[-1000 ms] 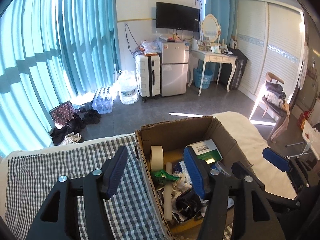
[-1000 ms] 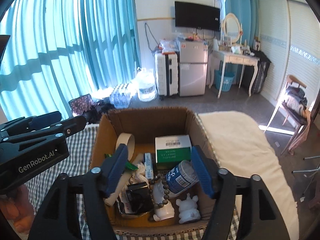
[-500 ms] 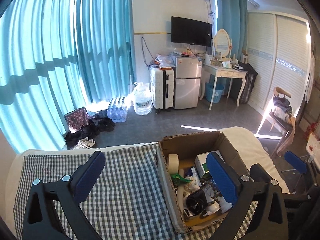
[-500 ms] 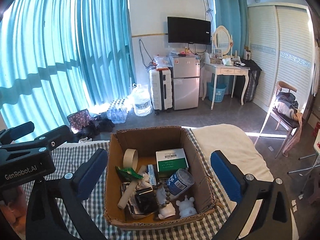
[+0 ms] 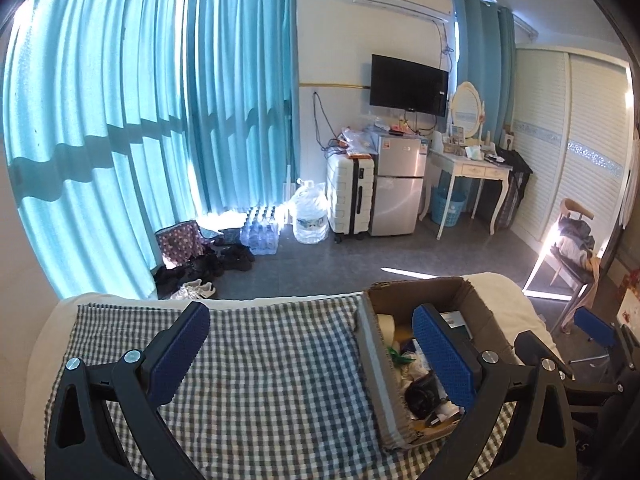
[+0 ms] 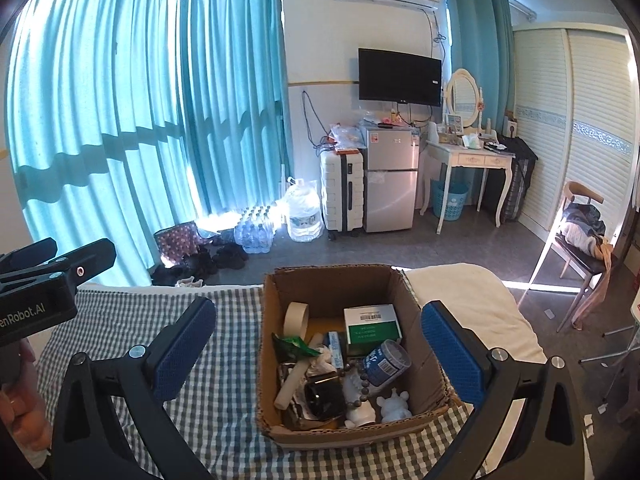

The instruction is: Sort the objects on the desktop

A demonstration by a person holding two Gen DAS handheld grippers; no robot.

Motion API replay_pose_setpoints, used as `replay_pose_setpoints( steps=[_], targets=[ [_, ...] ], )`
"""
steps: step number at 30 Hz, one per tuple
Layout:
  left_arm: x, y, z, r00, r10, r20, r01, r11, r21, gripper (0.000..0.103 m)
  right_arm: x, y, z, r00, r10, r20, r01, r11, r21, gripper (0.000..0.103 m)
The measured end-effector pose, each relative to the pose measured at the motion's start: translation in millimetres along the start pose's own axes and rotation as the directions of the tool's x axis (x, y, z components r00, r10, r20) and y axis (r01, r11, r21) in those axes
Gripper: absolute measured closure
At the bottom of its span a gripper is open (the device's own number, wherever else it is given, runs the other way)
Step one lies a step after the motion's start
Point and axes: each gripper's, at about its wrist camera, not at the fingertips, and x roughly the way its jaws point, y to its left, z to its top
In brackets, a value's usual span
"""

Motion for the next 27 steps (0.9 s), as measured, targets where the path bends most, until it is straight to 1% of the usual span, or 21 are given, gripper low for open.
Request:
replay_pose_setpoints(
  steps=[4,7,16,19,23,27],
  targets=[
    [-11,21,-3,1.000,0.028,0.009,-0.028,1.000,-0.008,0.000,-4,13,1,1.000,0.023,-0.001,-0.023,1.000,-0.014,0.000],
    [-17,34,-7,0.999,0.048,0.010,-0.048,0.999,-0.016,0.000,-7,24,2,0.998,0.059,-0.002,-0.059,0.998,-0.013,0.000],
    [-37,76,-22,0.991,0.132,0.021,-0.132,0.991,-0.019,0.000,-8,72,-3,0.990,0.140,-0.017,-0.141,0.988,-0.066,0.000],
    [-43,91,-29,0.989,0.147,0.016,-0.146,0.989,-0.037,0.000,-6,88,-6,0.987,0.159,-0.024,-0.161,0.983,-0.086,0.000],
    [-50,111,-37,0.983,0.185,0.008,-0.185,0.981,-0.059,0.000,-4,106,-11,0.981,0.190,-0.034,-0.192,0.977,-0.097,0.000],
    [-54,123,-43,0.979,0.202,0.003,-0.201,0.976,-0.079,0.000,-2,119,-16,0.976,0.215,-0.044,-0.219,0.969,-0.117,0.000]
  ],
)
